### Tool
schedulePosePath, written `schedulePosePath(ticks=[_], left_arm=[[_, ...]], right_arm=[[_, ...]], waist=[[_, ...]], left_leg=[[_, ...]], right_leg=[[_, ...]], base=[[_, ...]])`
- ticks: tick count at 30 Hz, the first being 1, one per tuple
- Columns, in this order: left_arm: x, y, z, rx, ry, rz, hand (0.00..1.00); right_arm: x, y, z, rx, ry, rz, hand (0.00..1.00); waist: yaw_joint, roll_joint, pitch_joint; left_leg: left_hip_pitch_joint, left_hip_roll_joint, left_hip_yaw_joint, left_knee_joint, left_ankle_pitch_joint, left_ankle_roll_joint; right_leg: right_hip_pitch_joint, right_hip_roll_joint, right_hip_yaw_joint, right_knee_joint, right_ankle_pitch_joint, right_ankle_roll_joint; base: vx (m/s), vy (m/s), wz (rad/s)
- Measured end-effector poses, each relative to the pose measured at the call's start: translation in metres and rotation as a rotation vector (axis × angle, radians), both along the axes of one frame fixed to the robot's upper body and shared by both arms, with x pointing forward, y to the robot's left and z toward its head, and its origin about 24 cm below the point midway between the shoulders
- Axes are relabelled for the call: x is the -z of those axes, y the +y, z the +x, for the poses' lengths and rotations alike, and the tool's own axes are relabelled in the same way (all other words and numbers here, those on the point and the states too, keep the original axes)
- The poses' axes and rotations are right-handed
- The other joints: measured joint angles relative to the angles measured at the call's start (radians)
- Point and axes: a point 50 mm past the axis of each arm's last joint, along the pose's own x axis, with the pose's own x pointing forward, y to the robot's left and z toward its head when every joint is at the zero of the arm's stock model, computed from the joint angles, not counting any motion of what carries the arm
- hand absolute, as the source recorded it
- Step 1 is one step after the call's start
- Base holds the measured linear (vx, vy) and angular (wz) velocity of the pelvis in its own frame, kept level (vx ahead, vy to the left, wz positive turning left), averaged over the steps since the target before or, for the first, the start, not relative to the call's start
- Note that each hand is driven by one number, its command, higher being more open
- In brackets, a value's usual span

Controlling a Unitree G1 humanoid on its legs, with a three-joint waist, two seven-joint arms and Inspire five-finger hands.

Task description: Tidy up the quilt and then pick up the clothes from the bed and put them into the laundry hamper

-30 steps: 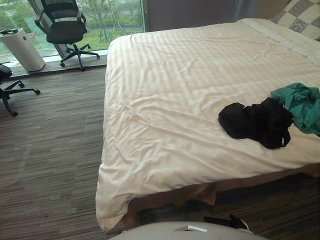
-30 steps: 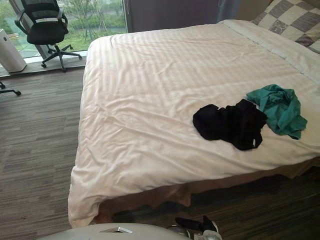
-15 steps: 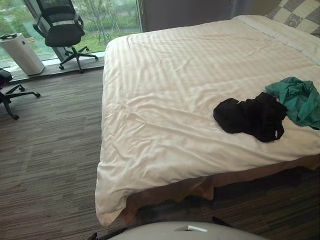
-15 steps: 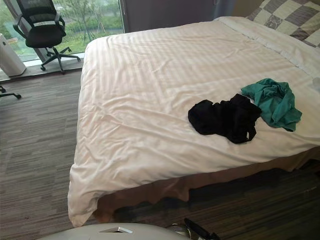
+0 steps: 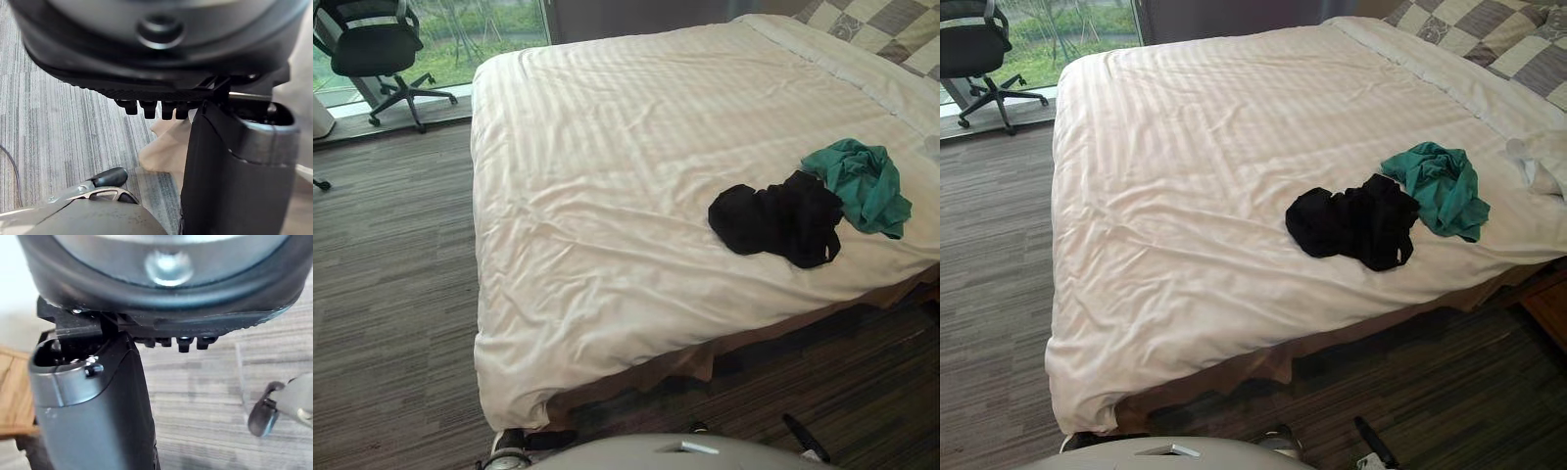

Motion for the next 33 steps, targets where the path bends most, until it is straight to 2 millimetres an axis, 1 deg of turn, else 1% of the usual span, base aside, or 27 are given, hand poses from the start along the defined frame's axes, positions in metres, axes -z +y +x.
schedulePosePath(ticks=[1, 2, 3, 4, 5, 6, 7, 8, 10, 11, 13, 14, 15, 16, 17, 18, 19, 20, 21, 23, 25, 26, 27, 28, 29, 32, 33], left_arm=[[0.000, 0.000, 0.000, -0.001, 0.006, -0.001, 1.00], [0.001, -0.001, -0.001, -0.001, 0.014, -0.004, 1.00], [0.001, -0.001, -0.002, -0.002, 0.015, -0.006, 1.00], [0.002, -0.002, -0.004, -0.003, 0.023, -0.009, 1.00], [0.002, -0.003, -0.005, -0.003, 0.030, -0.012, 1.00], [0.003, -0.003, -0.008, -0.003, 0.042, -0.015, 1.00], [0.003, -0.004, -0.010, -0.002, 0.050, -0.017, 1.00], [0.004, -0.004, -0.013, 0.003, 0.059, -0.016, 1.00], [0.004, -0.003, -0.015, 0.011, 0.065, -0.014, 1.00], [0.004, -0.002, -0.017, 0.014, 0.071, -0.013, 1.00], [0.004, -0.002, -0.022, 0.026, 0.085, -0.012, 1.00], [0.004, -0.001, -0.024, 0.029, 0.093, -0.010, 1.00], [0.004, 0.000, -0.025, 0.034, 0.098, -0.009, 1.00], [0.004, 0.001, -0.026, 0.047, 0.102, -0.007, 1.00], [0.004, 0.002, -0.025, 0.052, 0.102, -0.007, 1.00], [0.005, -0.002, -0.025, 0.046, 0.098, -0.016, 1.00], [0.005, -0.001, -0.026, 0.043, 0.100, -0.014, 1.00], [0.005, 0.000, -0.028, 0.043, 0.109, -0.010, 1.00], [0.005, 0.001, -0.029, 0.043, 0.110, -0.007, 1.00], [0.005, 0.001, -0.029, 0.042, 0.110, -0.004, 1.00], [0.004, 0.001, -0.032, 0.040, 0.112, 0.001, 1.00], [0.004, 0.001, -0.032, 0.041, 0.110, 0.001, 1.00], [0.004, -0.001, -0.032, 0.049, 0.102, -0.001, 1.00], [0.004, -0.002, -0.033, 0.050, 0.099, -0.002, 1.00], [0.004, -0.004, -0.032, 0.056, 0.092, -0.007, 1.00], [0.004, -0.006, -0.029, 0.072, 0.078, -0.010, 1.00], [0.004, -0.006, -0.027, 0.079, 0.070, -0.009, 1.00]], right_arm=[[-0.004, -0.008, 0.000, 0.034, -0.011, -0.014, 1.00], [-0.009, -0.021, -0.001, 0.086, -0.028, -0.043, 1.00], [-0.013, -0.028, -0.001, 0.107, -0.037, -0.056, 1.00], [-0.020, -0.042, 0.001, 0.147, -0.058, -0.086, 1.00], [-0.024, -0.049, -0.001, 0.167, -0.063, -0.106, 1.00], [-0.034, -0.065, 0.004, 0.187, -0.086, -0.146, 1.00], [-0.042, -0.077, 0.008, 0.199, -0.106, -0.174, 1.00], [-0.053, -0.091, 0.012, 0.209, -0.128, -0.214, 1.00], [-0.070, -0.112, 0.014, 0.228, -0.154, -0.271, 1.00], [-0.083, -0.125, 0.019, 0.228, -0.171, -0.312, 1.00], [-0.103, -0.144, 0.030, 0.220, -0.206, -0.368, 1.00], [-0.123, -0.158, 0.044, 0.212, -0.249, -0.409, 0.00], [-0.134, -0.165, 0.052, 0.225, -0.284, -0.416, 0.00], [-0.152, -0.175, 0.064, 0.186, -0.290, -0.447, 0.00], [-0.175, -0.187, 0.073, 0.061, -0.248, -0.551, 0.00], [-0.191, -0.189, 0.082, -0.055, -0.236, -0.668, 0.00], [-0.201, -0.187, 0.088, -0.107, -0.250, -0.748, 0.00], [-0.214, -0.177, 0.091, -0.151, -0.306, -0.869, 0.00], [-0.219, -0.160, 0.094, -0.131, -0.370, -0.962, 0.00], [-0.213, -0.148, 0.094, -0.095, -0.384, -0.982, 0.00], [-0.188, -0.131, 0.098, -0.044, -0.351, -0.905, 0.00], [-0.182, -0.126, 0.098, -0.034, -0.344, -0.888, 0.00], [-0.171, -0.116, 0.102, -0.038, -0.334, -0.854, 0.00], [-0.169, -0.114, 0.104, -0.045, -0.335, -0.847, 0.00], [-0.167, -0.108, 0.112, -0.082, -0.344, -0.834, 0.00], [-0.170, -0.098, 0.129, -0.171, -0.402, -0.820, 0.00], [-0.174, -0.093, 0.138, -0.213, -0.436, -0.828, 0.00]], waist=[[-0.004, 0.002, -0.001], [-0.005, 0.007, -0.005], [-0.005, 0.007, -0.006], [-0.009, 0.009, -0.010], [-0.012, 0.012, -0.014], [-0.022, 0.016, -0.018], [-0.030, 0.018, -0.020], [-0.033, 0.019, -0.022], [-0.034, 0.018, -0.026], [-0.035, 0.017, -0.033], [-0.041, 0.016, -0.048], [-0.050, 0.014, -0.053], [-0.055, 0.012, -0.053], [-0.059, 0.012, -0.056], [-0.058, 0.023, -0.067], [-0.056, 0.024, -0.069], [-0.059, 0.021, -0.071], [-0.069, 0.014, -0.084], [-0.073, 0.015, -0.087], [-0.078, 0.012, -0.087], [-0.083, 0.006, -0.090], [-0.083, 0.006, -0.092], [-0.083, 0.009, -0.095], [-0.083, 0.011, -0.095], [-0.082, 0.018, -0.098], [-0.073, 0.023, -0.097], [-0.069, 0.023, -0.097]], left_leg=[[-0.002, 0.000, 0.004, 0.000, -0.002, 0.002], [-0.003, 0.000, 0.005, 0.000, -0.005, 0.002], [-0.004, 0.000, 0.007, 0.000, -0.006, 0.001], [-0.004, 0.000, 0.008, 0.000, -0.008, 0.002], [-0.004, 0.001, 0.008, 0.000, -0.008, 0.002], [-0.004, 0.001, 0.007, 0.000, -0.009, 0.002], [-0.004, 0.001, 0.006, 0.000, -0.010, 0.003], [-0.003, 0.001, 0.006, 0.000, -0.012, 0.005], [-0.003, 0.001, 0.006, 0.000, -0.012, 0.005], [-0.004, 0.001, 0.005, 0.000, -0.012, 0.006], [-0.007, 0.001, 0.005, 0.000, -0.012, 0.006], [-0.007, 0.001, 0.004, 0.000, -0.012, 0.006], [-0.008, 0.001, 0.002, 0.003, -0.013, 0.006], [-0.019, 0.002, 0.002, 0.016, -0.019, 0.008], [-0.023, 0.000, 0.007, 0.023, -0.021, 0.007], [-0.023, 0.001, 0.011, 0.027, -0.021, 0.007], [-0.026, 0.002, 0.011, 0.031, -0.020, 0.006], [-0.047, 0.004, 0.005, 0.037, -0.020, 0.007], [-0.053, 0.007, 0.000, 0.046, -0.020, 0.006], [-0.055, 0.007, -0.001, 0.052, -0.020, 0.006], [-0.055, 0.005, -0.010, 0.059, -0.021, 0.007], [-0.056, 0.005, -0.010, 0.061, -0.021, 0.007], [-0.058, 0.004, -0.012, 0.063, -0.021, 0.007], [-0.059, 0.004, -0.013, 0.063, -0.021, 0.007], [-0.061, 0.004, -0.016, 0.064, -0.021, 0.008], [-0.067, 0.003, -0.027, 0.064, -0.018, 0.010], [-0.076, 0.002, -0.037, 0.064, -0.015, 0.010]], right_leg=[[-0.002, 0.001, 0.001, 0.001, 0.000, 0.000], [-0.006, 0.002, 0.002, 0.001, 0.000, 0.000], [-0.008, 0.002, 0.003, 0.002, 0.000, 0.000], [-0.010, 0.002, 0.005, 0.004, 0.000, 0.000], [-0.011, 0.002, 0.007, 0.007, 0.000, 0.000], [-0.013, 0.002, 0.009, 0.013, 0.000, 0.000], [-0.014, 0.002, 0.010, 0.017, 0.000, 0.000], [-0.015, 0.002, 0.010, 0.020, 0.000, 0.000], [-0.016, 0.001, 0.011, 0.021, 0.000, 0.000], [-0.016, 0.001, 0.011, 0.021, 0.000, -0.001], [-0.020, 0.001, 0.012, 0.022, -0.001, -0.001], [-0.022, 0.001, 0.012, 0.027, -0.001, -0.001], [-0.024, 0.000, 0.013, 0.031, -0.001, -0.001], [-0.029, -0.003, 0.015, 0.034, -0.001, -0.001], [-0.037, -0.004, 0.021, 0.034, -0.002, -0.001], [-0.043, -0.003, 0.025, 0.035, -0.002, -0.001], [-0.050, -0.003, 0.026, 0.036, -0.002, -0.001], [-0.058, -0.003, 0.022, 0.037, -0.002, -0.001], [-0.059, -0.003, 0.021, 0.038, -0.002, -0.001], [-0.058, -0.005, 0.020, 0.039, -0.002, -0.001], [-0.049, -0.010, 0.016, 0.039, -0.002, -0.002], [-0.049, -0.011, 0.015, 0.039, -0.002, -0.002], [-0.050, -0.013, 0.015, 0.039, -0.002, -0.002], [-0.050, -0.014, 0.016, 0.039, -0.002, -0.002], [-0.051, -0.016, 0.014, 0.038, -0.002, -0.002], [-0.052, -0.017, 0.002, 0.038, -0.002, -0.001], [-0.056, -0.017, -0.005, 0.038, -0.001, 0.000]], base=[[-0.01, -0.041, -0.06], [-0.01, -0.044, -0.06], [0.00, -0.037, -0.06], [0.00, -0.027, -0.04], [0.00, 0.000, 0.00], [0.00, 0.000, 0.00], [0.00, -0.032, 0.02], [-0.01, -0.037, 0.01], [-0.02, -0.038, 0.00], [-0.02, -0.036, 0.00], [-0.03, -0.050, -0.01], [-0.04, -0.055, 0.00], [-0.06, -0.052, 0.01], [-0.06, -0.039, -0.04], [-0.06, -0.039, -0.09], [-0.04, -0.034, -0.12], [-0.04, -0.046, -0.01], [-0.03, -0.073, 0.06], [-0.03, -0.070, 0.08], [-0.02, -0.036, 0.03], [-0.05, -0.023, 0.06], [-0.06, -0.024, 0.03], [-0.06, -0.030, 0.00], [-0.06, -0.032, 0.01], [-0.07, -0.040, 0.03], [-0.05, -0.028, 0.09], [-0.03, -0.027, 0.18]])
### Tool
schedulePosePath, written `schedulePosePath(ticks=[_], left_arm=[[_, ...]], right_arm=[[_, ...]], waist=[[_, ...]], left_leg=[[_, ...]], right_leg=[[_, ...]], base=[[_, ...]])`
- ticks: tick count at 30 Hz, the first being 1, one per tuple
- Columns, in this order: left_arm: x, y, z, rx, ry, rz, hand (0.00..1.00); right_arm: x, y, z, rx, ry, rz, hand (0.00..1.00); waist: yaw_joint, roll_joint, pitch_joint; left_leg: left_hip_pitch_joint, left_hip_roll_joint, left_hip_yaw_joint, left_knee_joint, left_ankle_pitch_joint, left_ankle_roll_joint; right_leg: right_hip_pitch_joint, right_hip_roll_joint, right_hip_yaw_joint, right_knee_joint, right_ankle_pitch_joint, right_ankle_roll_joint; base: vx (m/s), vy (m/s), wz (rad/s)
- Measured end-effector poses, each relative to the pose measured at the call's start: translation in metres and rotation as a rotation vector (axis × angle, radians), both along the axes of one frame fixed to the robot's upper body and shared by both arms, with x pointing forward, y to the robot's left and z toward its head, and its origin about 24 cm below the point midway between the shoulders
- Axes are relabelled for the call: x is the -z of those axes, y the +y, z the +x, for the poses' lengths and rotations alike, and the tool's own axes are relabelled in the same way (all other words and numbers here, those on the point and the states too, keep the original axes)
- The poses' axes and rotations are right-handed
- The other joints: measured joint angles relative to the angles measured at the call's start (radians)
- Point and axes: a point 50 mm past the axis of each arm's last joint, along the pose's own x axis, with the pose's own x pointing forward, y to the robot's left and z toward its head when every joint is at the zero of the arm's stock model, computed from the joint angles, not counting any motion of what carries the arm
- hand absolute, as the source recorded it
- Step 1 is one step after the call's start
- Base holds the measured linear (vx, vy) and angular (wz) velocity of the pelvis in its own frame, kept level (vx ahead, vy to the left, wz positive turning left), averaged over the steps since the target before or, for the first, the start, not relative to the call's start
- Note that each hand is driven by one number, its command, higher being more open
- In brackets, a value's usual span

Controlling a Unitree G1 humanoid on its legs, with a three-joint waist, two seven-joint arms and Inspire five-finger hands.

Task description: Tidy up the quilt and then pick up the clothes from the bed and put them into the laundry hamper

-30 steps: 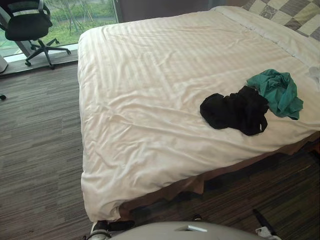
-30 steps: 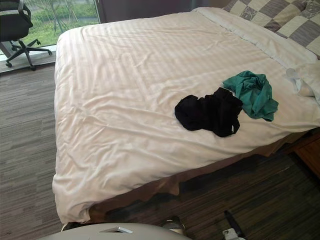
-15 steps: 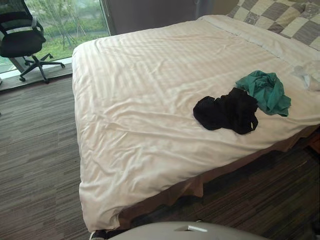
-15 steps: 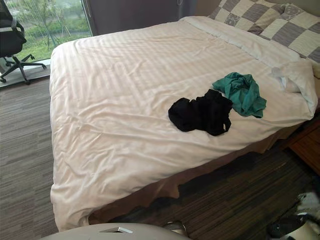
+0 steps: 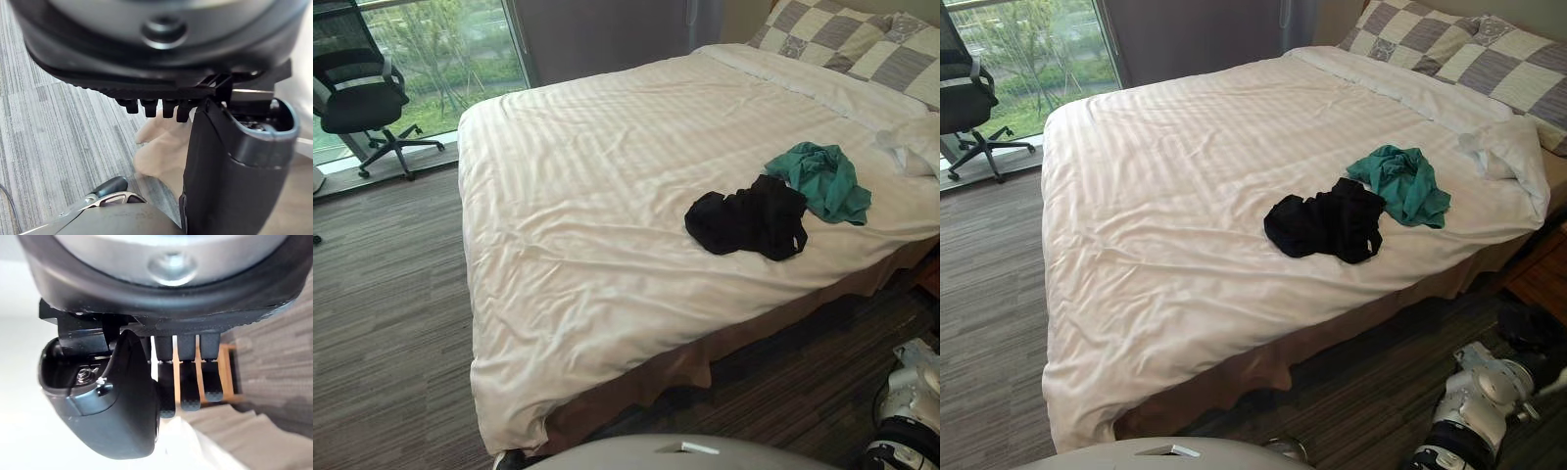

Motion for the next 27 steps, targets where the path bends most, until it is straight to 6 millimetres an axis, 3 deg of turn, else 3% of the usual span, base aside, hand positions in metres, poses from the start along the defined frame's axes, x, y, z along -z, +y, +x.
schedulePosePath(ticks=[6, 10, 16, 23, 27], left_arm=[[-0.001, -0.002, 0.006, 0.027, -0.023, -0.006, 1.00], [-0.003, -0.001, 0.014, 0.051, -0.057, 0.000, 1.00], [-0.006, 0.004, 0.023, 0.063, -0.102, 0.015, 1.00], [-0.007, 0.002, 0.033, 0.073, -0.128, 0.012, 1.00], [-0.007, 0.002, 0.033, 0.032, -0.135, 0.006, 1.00]], right_arm=[[-0.037, 0.035, 0.055, -0.320, -0.122, -0.126, 0.00], [-0.053, 0.069, 0.078, -0.531, -0.179, -0.199, 0.00], [-0.056, 0.112, 0.105, -0.783, -0.184, -0.214, 0.00], [-0.061, 0.180, 0.133, -1.102, -0.231, -0.176, 0.00], [-0.062, 0.215, 0.139, -1.239, -0.279, -0.102, 0.00]], waist=[[0.018, 0.002, 0.004], [0.040, -0.006, 0.024], [0.045, -0.022, 0.070], [0.071, -0.013, 0.110], [0.089, -0.011, 0.114]], left_leg=[[-0.015, 0.000, -0.020, 0.002, 0.006, 0.001], [-0.015, 0.000, -0.035, 0.001, 0.005, 0.002], [-0.014, -0.003, -0.059, 0.006, 0.004, 0.003], [-0.016, -0.002, -0.077, 0.016, 0.002, 0.007], [-0.019, -0.001, -0.082, 0.017, 0.002, 0.008]], right_leg=[[-0.002, 0.002, -0.017, -0.001, 0.001, 0.000], [0.010, 0.001, -0.028, -0.003, 0.001, -0.001], [0.029, -0.004, -0.051, -0.003, 0.001, -0.001], [0.042, -0.007, -0.059, -0.003, 0.008, -0.001], [0.042, -0.007, -0.059, -0.005, 0.021, 0.000]], base=[[0.01, -0.018, 0.11], [0.03, -0.002, 0.10], [0.00, -0.001, 0.11], [0.00, -0.002, 0.05], [-0.01, 0.001, 0.05]])
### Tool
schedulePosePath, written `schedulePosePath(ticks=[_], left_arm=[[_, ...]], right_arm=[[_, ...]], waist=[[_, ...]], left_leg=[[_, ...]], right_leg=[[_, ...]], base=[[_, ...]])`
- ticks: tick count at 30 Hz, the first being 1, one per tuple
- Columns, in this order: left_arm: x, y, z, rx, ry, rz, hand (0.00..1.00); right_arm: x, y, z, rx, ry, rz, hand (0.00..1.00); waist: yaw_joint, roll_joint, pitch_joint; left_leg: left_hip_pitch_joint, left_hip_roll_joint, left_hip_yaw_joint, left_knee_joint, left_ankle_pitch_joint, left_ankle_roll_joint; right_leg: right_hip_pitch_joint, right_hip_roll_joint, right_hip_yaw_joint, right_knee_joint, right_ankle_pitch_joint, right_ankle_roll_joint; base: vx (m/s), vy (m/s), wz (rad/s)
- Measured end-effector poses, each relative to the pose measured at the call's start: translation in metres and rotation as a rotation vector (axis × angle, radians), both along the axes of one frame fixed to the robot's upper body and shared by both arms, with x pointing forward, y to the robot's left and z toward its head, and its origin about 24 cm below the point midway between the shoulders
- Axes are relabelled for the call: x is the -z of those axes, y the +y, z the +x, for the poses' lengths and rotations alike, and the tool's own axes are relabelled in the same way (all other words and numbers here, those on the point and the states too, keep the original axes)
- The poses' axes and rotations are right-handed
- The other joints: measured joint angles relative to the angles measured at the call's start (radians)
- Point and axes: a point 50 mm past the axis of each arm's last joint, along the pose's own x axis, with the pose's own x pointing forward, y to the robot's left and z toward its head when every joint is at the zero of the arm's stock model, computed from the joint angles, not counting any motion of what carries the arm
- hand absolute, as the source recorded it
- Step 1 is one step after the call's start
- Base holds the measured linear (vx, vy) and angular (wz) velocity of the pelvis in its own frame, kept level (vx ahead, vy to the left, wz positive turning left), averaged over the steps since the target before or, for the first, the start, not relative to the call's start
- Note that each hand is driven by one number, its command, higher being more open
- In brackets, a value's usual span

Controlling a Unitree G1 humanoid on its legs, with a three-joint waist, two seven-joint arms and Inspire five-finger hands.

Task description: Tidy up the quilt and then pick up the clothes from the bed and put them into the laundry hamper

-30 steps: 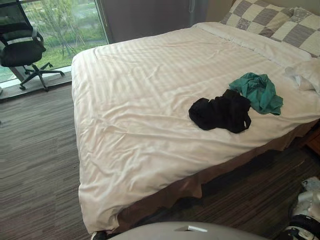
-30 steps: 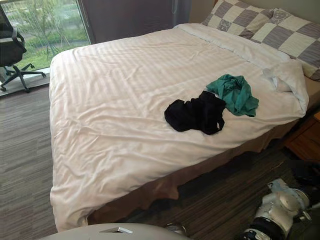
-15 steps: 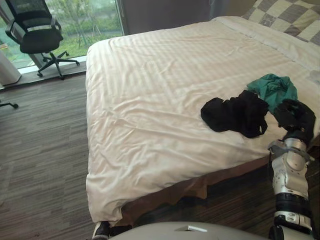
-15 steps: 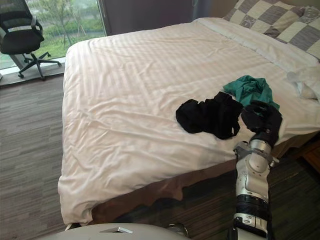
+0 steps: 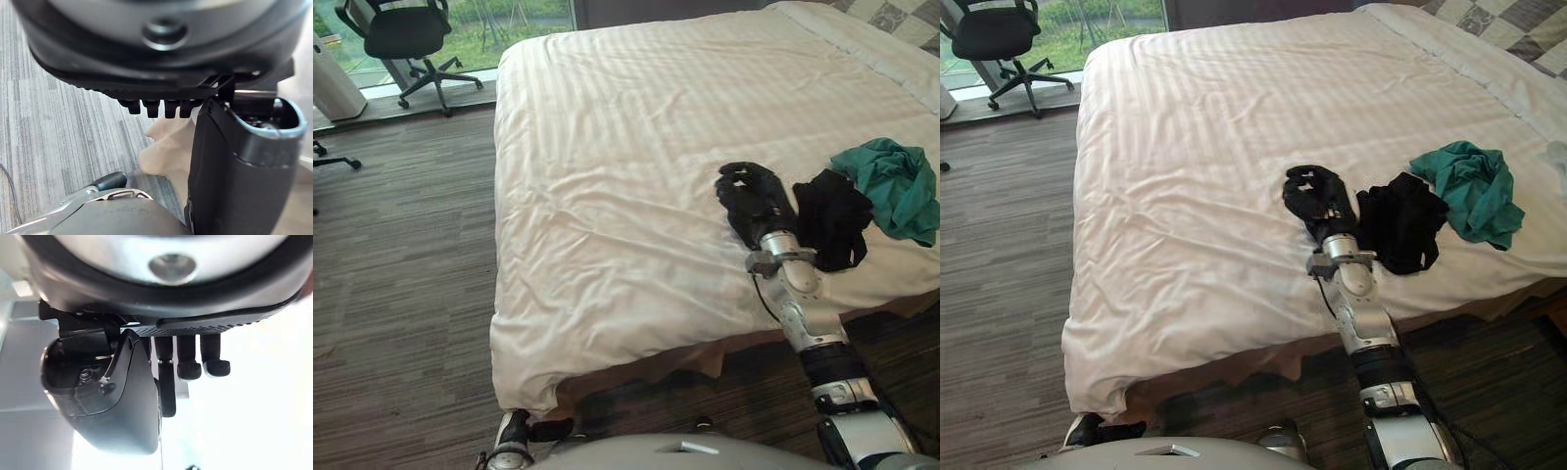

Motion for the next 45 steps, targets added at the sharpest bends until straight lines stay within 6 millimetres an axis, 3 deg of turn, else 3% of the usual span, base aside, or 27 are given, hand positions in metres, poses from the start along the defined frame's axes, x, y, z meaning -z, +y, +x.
schedulePosePath(ticks=[4, 14, 21, 23, 29, 35, 40, 45], left_arm=[[0.000, 0.001, -0.002, -0.083, -0.011, -0.006, 1.00], [-0.001, 0.004, 0.000, -0.286, -0.059, -0.036, 1.00], [-0.010, 0.007, 0.043, -0.295, -0.162, -0.031, 1.00], [-0.013, 0.009, 0.053, -0.311, -0.194, -0.035, 1.00], [-0.017, 0.009, 0.068, -0.346, -0.243, -0.055, 1.00], [-0.020, 0.005, 0.078, -0.326, -0.271, -0.060, 1.00], [-0.023, 0.003, 0.085, -0.283, -0.286, -0.059, 1.00], [-0.025, 0.004, 0.089, -0.265, -0.305, -0.059, 1.00]], right_arm=[[-0.002, 0.039, 0.003, -0.151, 0.006, 0.098, 0.00], [-0.003, 0.111, -0.001, -0.394, 0.048, 0.261, 0.00], [-0.043, 0.174, -0.003, -0.604, -0.029, 0.319, 0.00], [-0.041, 0.196, -0.014, -0.692, 0.003, 0.341, 0.00], [-0.029, 0.220, -0.025, -0.754, 0.073, 0.364, 0.00], [0.008, 0.234, -0.038, -0.824, 0.203, 0.267, 0.00], [0.062, 0.235, -0.065, -0.855, 0.359, 0.154, 0.00], [0.107, 0.221, -0.087, -0.840, 0.519, 0.033, 0.00]], waist=[[0.009, 0.000, 0.014], [0.056, -0.008, 0.061], [0.113, -0.019, 0.157], [0.117, -0.025, 0.183], [0.146, -0.028, 0.228], [0.147, -0.025, 0.245], [0.148, -0.018, 0.265], [0.150, -0.024, 0.284]], left_leg=[[-0.015, 0.000, -0.021, 0.001, 0.008, 0.009], [-0.071, 0.000, -0.093, -0.009, 0.051, 0.007], [-0.184, 0.002, -0.141, -0.005, 0.107, 0.000], [-0.229, 0.006, -0.147, -0.004, 0.123, -0.002], [-0.303, 0.019, -0.155, -0.007, 0.150, -0.006], [-0.326, 0.018, -0.166, -0.005, 0.152, -0.007], [-0.330, 0.017, -0.169, 0.001, 0.149, -0.007], [-0.329, 0.017, -0.169, 0.002, 0.149, -0.007]], right_leg=[[0.001, -0.003, -0.020, -0.002, 0.017, 0.003], [-0.001, -0.004, -0.081, -0.018, 0.019, 0.003], [-0.081, 0.006, -0.104, -0.015, 0.018, 0.001], [-0.123, 0.010, -0.104, -0.011, 0.024, -0.008], [-0.202, 0.022, -0.106, 0.004, 0.029, -0.024], [-0.218, 0.023, -0.109, 0.004, 0.029, -0.024], [-0.217, 0.021, -0.109, 0.003, 0.029, -0.024], [-0.217, 0.018, -0.111, 0.012, 0.028, -0.026]], base=[[-0.02, -0.001, 0.15], [-0.04, -0.029, 0.22], [-0.12, -0.039, 0.19], [-0.12, -0.028, 0.07], [-0.06, -0.022, 0.04], [0.00, -0.007, 0.02], [0.01, 0.000, 0.01], [-0.03, 0.006, 0.01]])
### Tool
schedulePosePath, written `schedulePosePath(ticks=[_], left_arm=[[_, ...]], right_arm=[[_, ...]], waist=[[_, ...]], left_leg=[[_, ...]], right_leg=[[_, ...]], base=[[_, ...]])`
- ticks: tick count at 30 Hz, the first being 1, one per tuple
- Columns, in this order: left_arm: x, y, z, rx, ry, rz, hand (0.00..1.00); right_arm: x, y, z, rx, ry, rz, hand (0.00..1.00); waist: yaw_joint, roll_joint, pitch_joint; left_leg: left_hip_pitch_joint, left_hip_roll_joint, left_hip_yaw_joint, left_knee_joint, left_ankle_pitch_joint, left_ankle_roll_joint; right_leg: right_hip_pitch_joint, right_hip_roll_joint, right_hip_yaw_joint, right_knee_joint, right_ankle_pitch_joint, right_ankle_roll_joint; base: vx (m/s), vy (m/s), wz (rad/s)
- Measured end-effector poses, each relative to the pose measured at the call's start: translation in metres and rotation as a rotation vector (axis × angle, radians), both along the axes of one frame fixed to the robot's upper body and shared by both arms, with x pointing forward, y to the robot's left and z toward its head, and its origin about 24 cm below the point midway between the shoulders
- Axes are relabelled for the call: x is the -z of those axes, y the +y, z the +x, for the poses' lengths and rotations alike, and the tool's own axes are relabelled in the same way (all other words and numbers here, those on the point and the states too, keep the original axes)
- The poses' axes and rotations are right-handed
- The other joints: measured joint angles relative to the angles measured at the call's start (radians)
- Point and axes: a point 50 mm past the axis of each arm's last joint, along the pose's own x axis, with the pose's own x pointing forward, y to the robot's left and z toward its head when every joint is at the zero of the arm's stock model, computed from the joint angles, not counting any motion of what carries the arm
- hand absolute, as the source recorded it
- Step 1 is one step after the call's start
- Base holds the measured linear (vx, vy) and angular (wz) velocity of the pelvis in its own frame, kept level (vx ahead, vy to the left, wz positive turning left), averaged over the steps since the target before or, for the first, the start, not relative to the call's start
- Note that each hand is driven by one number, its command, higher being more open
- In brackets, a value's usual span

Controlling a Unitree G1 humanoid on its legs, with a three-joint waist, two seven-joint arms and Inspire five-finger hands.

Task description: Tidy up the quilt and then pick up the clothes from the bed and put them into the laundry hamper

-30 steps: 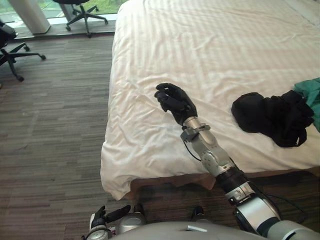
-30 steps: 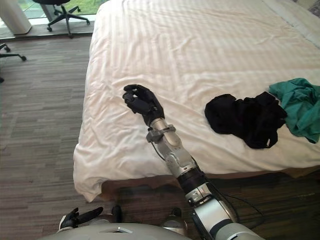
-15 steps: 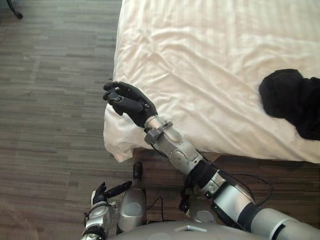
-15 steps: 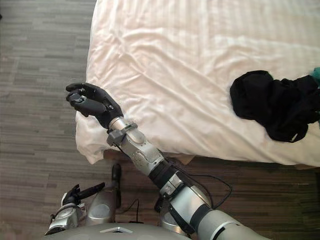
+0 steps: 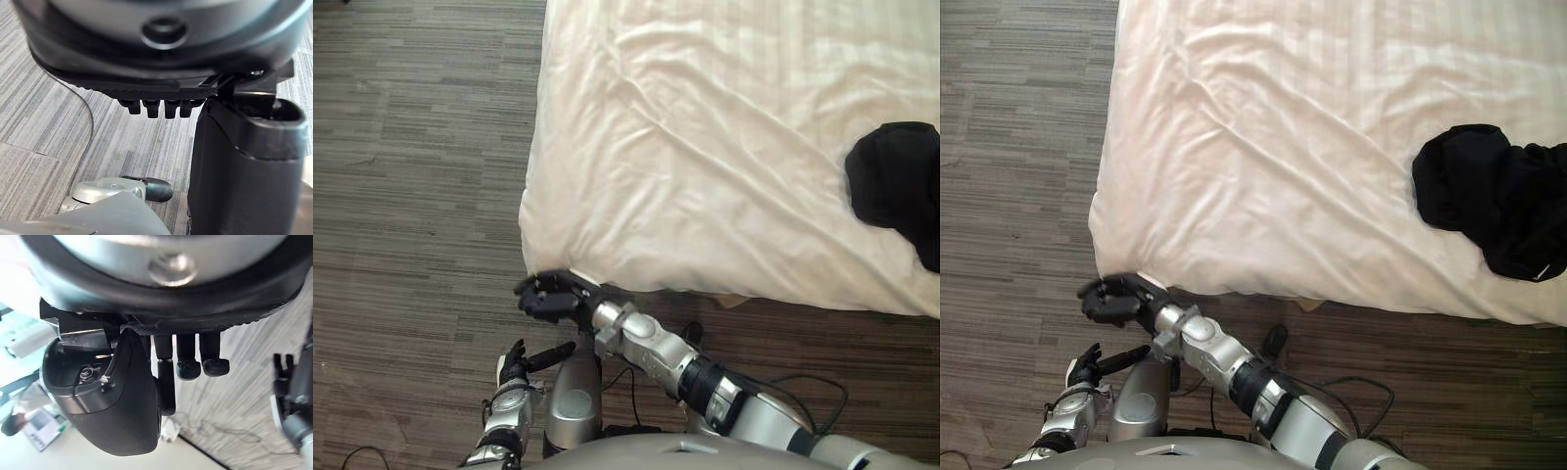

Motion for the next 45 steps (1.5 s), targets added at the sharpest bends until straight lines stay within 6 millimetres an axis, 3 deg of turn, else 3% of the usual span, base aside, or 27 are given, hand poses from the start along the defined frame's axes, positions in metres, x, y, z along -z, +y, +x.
schedulePosePath(ticks=[3, 6, 8, 9, 11, 13, 15, 18, 25, 29, 32, 33, 34, 36, 39, 41, 45], left_arm=[[-0.001, 0.001, 0.001, 0.027, 0.000, 0.014, 1.00], [-0.001, 0.001, 0.001, 0.047, 0.005, 0.024, 1.00], [-0.001, 0.001, 0.001, 0.062, 0.010, 0.031, 1.00], [-0.001, 0.002, 0.001, 0.066, 0.014, 0.035, 1.00], [0.000, 0.003, 0.000, 0.065, 0.022, 0.038, 1.00], [0.000, 0.008, -0.002, 0.061, 0.032, 0.051, 1.00], [0.001, 0.010, -0.005, 0.058, 0.050, 0.056, 1.00], [0.004, 0.011, -0.012, 0.051, 0.085, 0.058, 1.00], [0.008, 0.011, -0.021, 0.044, 0.121, 0.051, 1.00], [0.008, 0.011, -0.021, 0.045, 0.125, 0.043, 1.00], [0.007, 0.011, -0.019, 0.034, 0.115, 0.026, 1.00], [0.007, 0.011, -0.020, 0.022, 0.113, 0.018, 1.00], [0.008, 0.012, -0.020, 0.016, 0.114, 0.016, 1.00], [0.008, 0.006, -0.016, -0.006, 0.103, -0.018, 1.00], [0.008, -0.004, -0.012, 0.002, 0.085, -0.050, 1.00], [0.010, -0.012, -0.013, -0.005, 0.086, -0.074, 1.00], [0.009, -0.027, -0.007, 0.009, 0.056, -0.120, 1.00]], right_arm=[[0.010, -0.007, -0.005, 0.010, 0.034, -0.026, 0.00], [-0.003, 0.003, -0.009, -0.042, -0.003, 0.014, 0.00], [-0.025, 0.016, -0.015, -0.102, -0.059, 0.097, 0.00], [-0.050, 0.027, -0.021, -0.157, -0.094, 0.211, 0.00], [-0.077, 0.037, -0.027, -0.208, -0.117, 0.340, 0.00], [-0.122, 0.048, -0.035, -0.271, -0.161, 0.544, 0.00], [-0.145, 0.051, -0.037, -0.297, -0.175, 0.665, 0.00], [-0.160, 0.052, -0.039, -0.301, -0.142, 0.774, 0.00], [-0.160, 0.048, -0.031, -0.255, -0.109, 0.797, 0.00], [-0.147, 0.027, 0.004, -0.065, -0.115, 0.750, 0.00], [-0.129, -0.014, 0.031, 0.181, -0.140, 0.685, 0.00], [-0.114, -0.038, 0.040, 0.300, -0.119, 0.660, 0.00], [-0.106, -0.049, 0.043, 0.348, -0.108, 0.644, 0.00], [-0.070, -0.097, 0.050, 0.581, -0.060, 0.546, 0.00], [-0.047, -0.136, 0.045, 0.774, -0.053, 0.490, 0.00], [-0.043, -0.142, 0.041, 0.807, -0.064, 0.467, 0.00], [-0.029, -0.156, 0.034, 0.928, -0.016, 0.480, 0.00]], waist=[[-0.001, -0.006, 0.000], [-0.005, -0.006, 0.000], [-0.005, -0.007, -0.001], [-0.005, -0.009, -0.002], [-0.007, -0.016, -0.008], [-0.010, -0.035, -0.021], [-0.014, -0.046, -0.038], [-0.020, -0.052, -0.082], [-0.042, -0.048, -0.120], [-0.056, -0.038, -0.130], [-0.069, -0.035, -0.146], [-0.082, -0.035, -0.146], [-0.089, -0.034, -0.145], [-0.095, -0.028, -0.147], [-0.104, -0.018, -0.153], [-0.117, -0.010, -0.161], [-0.102, 0.013, -0.179]], left_leg=[[0.004, 0.001, 0.004, 0.000, 0.002, 0.002], [0.010, 0.004, 0.013, -0.001, 0.001, 0.002], [0.021, 0.008, 0.024, -0.002, 0.001, 0.001], [0.033, 0.011, 0.035, -0.004, 0.001, 0.001], [0.042, 0.014, 0.045, -0.004, -0.001, -0.002], [0.048, 0.020, 0.049, -0.005, -0.002, -0.004], [0.057, 0.020, 0.051, -0.008, -0.003, -0.006], [0.076, 0.017, 0.054, -0.018, -0.003, -0.006], [0.098, 0.022, 0.081, -0.021, -0.005, -0.009], [0.099, 0.022, 0.108, -0.041, 0.003, -0.009], [0.060, 0.020, 0.127, -0.061, 0.023, -0.006], [0.048, 0.020, 0.130, -0.063, 0.029, -0.006], [0.045, 0.020, 0.131, -0.063, 0.029, -0.006], [0.042, 0.020, 0.141, -0.065, 0.029, -0.006], [0.038, 0.019, 0.151, -0.073, 0.029, -0.006], [0.045, 0.020, 0.159, -0.073, 0.027, -0.007], [0.077, 0.023, 0.182, -0.073, 0.017, -0.009]], right_leg=[[0.000, 0.000, 0.002, 0.007, -0.002, -0.002], [0.000, 0.002, 0.010, 0.007, -0.002, -0.002], [0.002, 0.005, 0.022, 0.007, -0.002, -0.002], [0.006, 0.007, 0.033, 0.007, -0.002, -0.002], [0.009, 0.010, 0.041, 0.005, -0.002, -0.002], [0.011, 0.018, 0.049, -0.001, -0.001, -0.004], [0.025, 0.022, 0.048, -0.014, 0.002, -0.006], [0.043, 0.021, 0.048, -0.026, 0.002, -0.005], [0.046, 0.026, 0.077, -0.030, 0.009, -0.010], [0.018, 0.028, 0.110, -0.029, 0.021, -0.009], [-0.044, 0.030, 0.131, -0.029, 0.039, -0.012], [-0.062, 0.031, 0.140, -0.030, 0.044, -0.013], [-0.065, 0.031, 0.141, -0.031, 0.044, -0.013], [-0.071, 0.032, 0.144, -0.035, 0.044, -0.013], [-0.078, 0.033, 0.148, -0.043, 0.045, -0.011], [-0.074, 0.034, 0.150, -0.045, 0.045, -0.011], [-0.047, 0.034, 0.156, -0.047, 0.044, -0.010]], base=[[-0.04, 0.004, -0.01], [-0.03, -0.004, -0.10], [-0.02, -0.012, -0.20], [-0.01, -0.014, -0.19], [0.00, -0.017, -0.18], [0.01, -0.033, -0.13], [0.01, -0.015, -0.02], [0.04, -0.009, 0.01], [-0.03, -0.007, -0.12], [-0.07, -0.001, -0.20], [-0.03, 0.003, -0.18], [0.01, -0.002, -0.13], [0.02, -0.005, -0.10], [0.04, -0.011, -0.05], [0.04, -0.012, -0.06], [0.04, -0.012, -0.08], [0.01, -0.006, -0.07]])
